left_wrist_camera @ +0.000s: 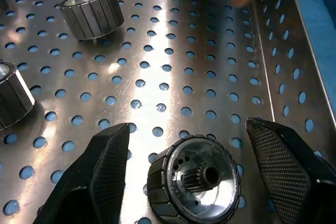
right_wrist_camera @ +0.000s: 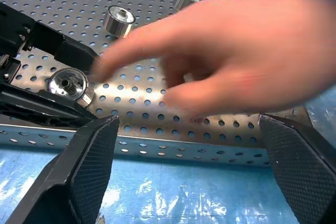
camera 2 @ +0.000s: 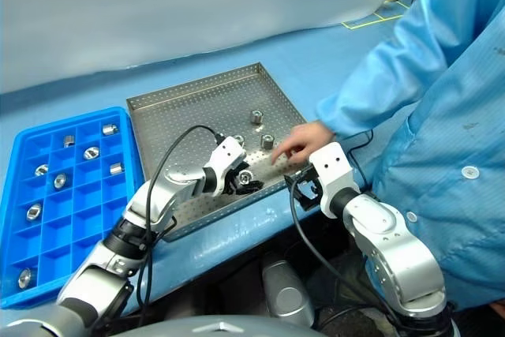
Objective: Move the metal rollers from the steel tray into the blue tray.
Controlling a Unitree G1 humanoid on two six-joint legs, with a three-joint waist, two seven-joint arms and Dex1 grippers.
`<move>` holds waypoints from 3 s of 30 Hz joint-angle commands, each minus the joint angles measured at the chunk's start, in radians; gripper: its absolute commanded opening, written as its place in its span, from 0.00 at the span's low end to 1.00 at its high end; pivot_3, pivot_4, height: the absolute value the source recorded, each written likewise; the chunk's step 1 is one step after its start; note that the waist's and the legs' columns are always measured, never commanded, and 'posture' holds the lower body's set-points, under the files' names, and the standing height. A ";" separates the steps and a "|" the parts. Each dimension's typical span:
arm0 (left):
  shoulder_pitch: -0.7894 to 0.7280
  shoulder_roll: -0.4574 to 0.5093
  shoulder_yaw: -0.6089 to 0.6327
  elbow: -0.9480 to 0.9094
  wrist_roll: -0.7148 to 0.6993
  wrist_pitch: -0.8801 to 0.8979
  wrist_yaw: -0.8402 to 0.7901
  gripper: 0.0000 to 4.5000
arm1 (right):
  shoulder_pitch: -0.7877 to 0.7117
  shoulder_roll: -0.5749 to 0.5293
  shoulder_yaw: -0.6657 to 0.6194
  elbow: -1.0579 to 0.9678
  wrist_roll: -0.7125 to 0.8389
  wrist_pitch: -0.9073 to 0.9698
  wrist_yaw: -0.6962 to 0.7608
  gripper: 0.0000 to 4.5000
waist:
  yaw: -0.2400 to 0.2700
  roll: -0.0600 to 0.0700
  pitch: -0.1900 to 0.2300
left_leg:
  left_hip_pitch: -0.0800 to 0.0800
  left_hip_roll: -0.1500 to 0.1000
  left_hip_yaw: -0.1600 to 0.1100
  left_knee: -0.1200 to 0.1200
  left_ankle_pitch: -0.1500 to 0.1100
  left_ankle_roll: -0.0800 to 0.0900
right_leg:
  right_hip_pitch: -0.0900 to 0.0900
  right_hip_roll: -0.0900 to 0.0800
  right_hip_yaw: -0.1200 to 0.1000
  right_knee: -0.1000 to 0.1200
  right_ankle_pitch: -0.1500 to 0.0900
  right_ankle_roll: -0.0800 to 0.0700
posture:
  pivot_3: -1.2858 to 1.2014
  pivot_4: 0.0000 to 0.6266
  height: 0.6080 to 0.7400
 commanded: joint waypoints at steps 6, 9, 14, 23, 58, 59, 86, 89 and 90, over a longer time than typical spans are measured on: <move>0.004 -0.005 0.003 -0.027 0.015 0.007 0.022 0.58 | -0.007 -0.002 -0.006 -0.013 0.000 -0.009 0.001 1.00 | 0.001 0.000 0.000 | 0.000 0.000 0.000 0.000 0.000 0.000 | 0.000 0.000 0.000 0.000 0.000 0.000 | 0.36 0.24 1.00; 0.005 -0.005 0.005 -0.028 0.014 0.006 0.021 0.58 | -0.008 -0.001 -0.002 -0.010 -0.002 -0.011 0.001 1.00 | 0.000 0.000 0.000 | 0.000 0.000 0.000 0.000 0.000 0.000 | 0.000 0.000 0.001 0.000 0.000 0.000 | 0.36 0.24 1.00; 0.007 -0.004 0.011 -0.028 0.012 0.002 0.023 0.58 | -0.012 -0.001 -0.004 -0.007 -0.004 -0.013 0.001 1.00 | 0.001 0.000 0.000 | 0.000 0.000 0.000 0.000 0.000 0.000 | 0.000 0.000 0.001 0.000 0.000 0.000 | 0.36 0.24 1.00; 0.012 -0.004 0.039 -0.043 0.000 -0.005 0.031 0.58 | -0.032 0.000 0.012 0.011 -0.004 -0.018 0.007 1.00 | 0.001 0.000 0.000 | 0.000 0.000 0.001 0.000 0.000 0.000 | 0.000 0.000 0.001 0.000 0.000 0.000 | 0.36 0.24 1.00; 0.048 0.006 0.202 -0.209 -0.052 0.028 0.107 0.58 | -0.079 -0.002 0.030 0.062 -0.006 -0.029 0.029 1.00 | 0.026 0.000 0.000 | 0.000 -0.001 0.001 0.000 0.000 0.000 | 0.000 0.000 0.002 0.000 0.001 0.001 | 0.39 0.24 1.00; 0.054 0.006 0.215 -0.226 -0.066 0.038 0.103 0.58 | -0.078 0.000 0.032 0.063 -0.006 -0.031 0.029 1.00 | 0.026 0.000 0.000 | 0.000 -0.001 0.001 0.000 0.000 0.000 | 0.000 0.000 0.002 0.000 0.001 0.001 | 0.39 0.24 1.00; 0.051 0.030 0.158 -0.072 0.091 0.083 0.294 0.58 | -0.064 0.016 0.064 0.058 0.000 -0.029 0.021 1.00 | 0.064 0.000 0.000 | 0.000 -0.007 0.000 0.001 0.001 0.001 | 0.000 -0.001 0.003 0.000 0.002 0.003 | 0.39 0.24 1.00; 0.056 0.028 0.148 -0.059 0.094 0.102 0.288 0.58 | -0.067 0.018 0.062 0.059 -0.001 -0.030 0.022 1.00 | 0.065 0.000 0.000 | 0.000 -0.007 0.000 0.001 0.001 0.001 | 0.000 -0.001 0.003 0.000 0.002 0.003 | 0.39 0.24 1.00; 0.058 0.025 0.148 -0.052 0.092 0.105 0.287 0.58 | -0.069 0.017 0.061 0.060 -0.001 -0.031 0.023 1.00 | 0.066 0.000 0.000 | 0.000 -0.007 0.000 0.001 0.001 0.001 | 0.000 -0.001 0.003 0.000 0.002 0.003 | 0.39 0.24 1.00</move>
